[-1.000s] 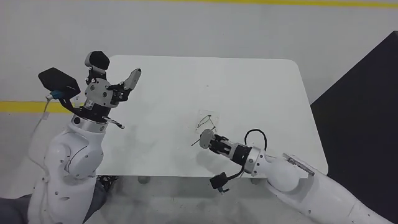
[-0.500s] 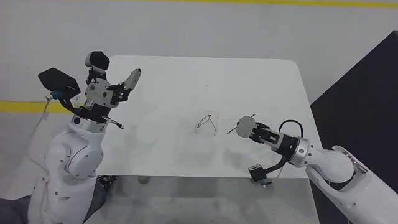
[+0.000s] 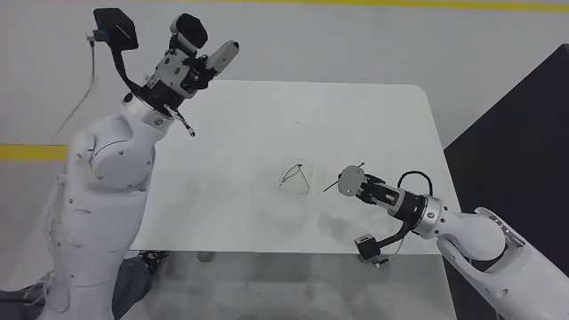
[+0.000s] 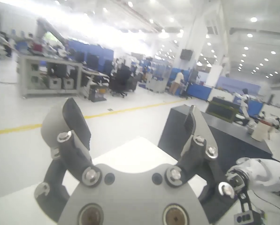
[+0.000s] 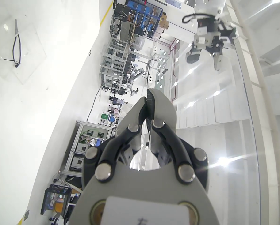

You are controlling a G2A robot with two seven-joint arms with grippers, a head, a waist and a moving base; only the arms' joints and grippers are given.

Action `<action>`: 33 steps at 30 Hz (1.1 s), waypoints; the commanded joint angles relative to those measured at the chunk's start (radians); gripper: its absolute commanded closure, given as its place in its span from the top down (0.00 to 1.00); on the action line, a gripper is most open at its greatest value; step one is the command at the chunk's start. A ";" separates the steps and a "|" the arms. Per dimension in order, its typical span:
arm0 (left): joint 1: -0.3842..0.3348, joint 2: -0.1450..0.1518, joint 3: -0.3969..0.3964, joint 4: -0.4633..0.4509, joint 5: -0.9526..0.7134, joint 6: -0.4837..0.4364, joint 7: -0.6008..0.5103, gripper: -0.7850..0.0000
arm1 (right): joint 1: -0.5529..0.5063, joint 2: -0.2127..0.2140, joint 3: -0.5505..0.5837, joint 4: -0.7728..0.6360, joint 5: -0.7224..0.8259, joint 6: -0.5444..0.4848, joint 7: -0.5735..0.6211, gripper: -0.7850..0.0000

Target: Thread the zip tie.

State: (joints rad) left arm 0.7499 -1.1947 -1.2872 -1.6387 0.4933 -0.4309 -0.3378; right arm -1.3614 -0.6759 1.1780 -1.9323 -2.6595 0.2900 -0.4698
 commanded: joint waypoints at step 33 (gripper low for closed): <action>-0.511 -0.237 0.596 0.840 -0.639 0.116 -0.511 1.00 | 0.000 0.000 0.000 0.000 0.000 0.000 0.000 0.00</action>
State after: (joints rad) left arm 0.2420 -1.4285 -0.6942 -0.8146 -0.1419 -0.3097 -0.8480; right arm -1.3614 -0.6759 1.1780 -1.9323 -2.6595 0.2900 -0.4698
